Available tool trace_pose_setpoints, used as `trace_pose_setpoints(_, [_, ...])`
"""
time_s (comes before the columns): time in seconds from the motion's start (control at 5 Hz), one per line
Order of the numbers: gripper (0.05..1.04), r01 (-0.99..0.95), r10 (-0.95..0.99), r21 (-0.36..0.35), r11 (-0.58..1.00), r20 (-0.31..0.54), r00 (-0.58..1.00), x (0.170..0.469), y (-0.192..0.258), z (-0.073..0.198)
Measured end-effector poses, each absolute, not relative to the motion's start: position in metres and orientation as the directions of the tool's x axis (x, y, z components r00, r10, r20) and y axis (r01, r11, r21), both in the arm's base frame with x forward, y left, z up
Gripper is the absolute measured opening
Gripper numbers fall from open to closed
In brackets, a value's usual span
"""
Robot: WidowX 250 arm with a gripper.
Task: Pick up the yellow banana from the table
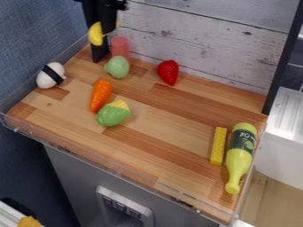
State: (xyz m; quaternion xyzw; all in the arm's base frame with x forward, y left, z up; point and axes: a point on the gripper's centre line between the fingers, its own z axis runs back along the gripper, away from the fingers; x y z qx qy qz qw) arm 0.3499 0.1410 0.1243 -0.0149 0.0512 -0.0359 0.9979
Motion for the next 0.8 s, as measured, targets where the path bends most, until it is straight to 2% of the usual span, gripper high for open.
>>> trace_pose_setpoints(0.2, [0.342, 0.101, -0.104, -0.03, 0.994, -0.096, 0.99, 0.348, 0.163, 0.127])
trace_pose_setpoints(0.4, [0.342, 0.08, -0.082, -0.021, 0.997, -0.08, 0.993, 0.347, 0.172, 0.116])
trace_pose_setpoints(0.8, [0.342, -0.04, 0.038, -0.018, 0.999, -0.083, 0.996, 0.346, 0.178, 0.068])
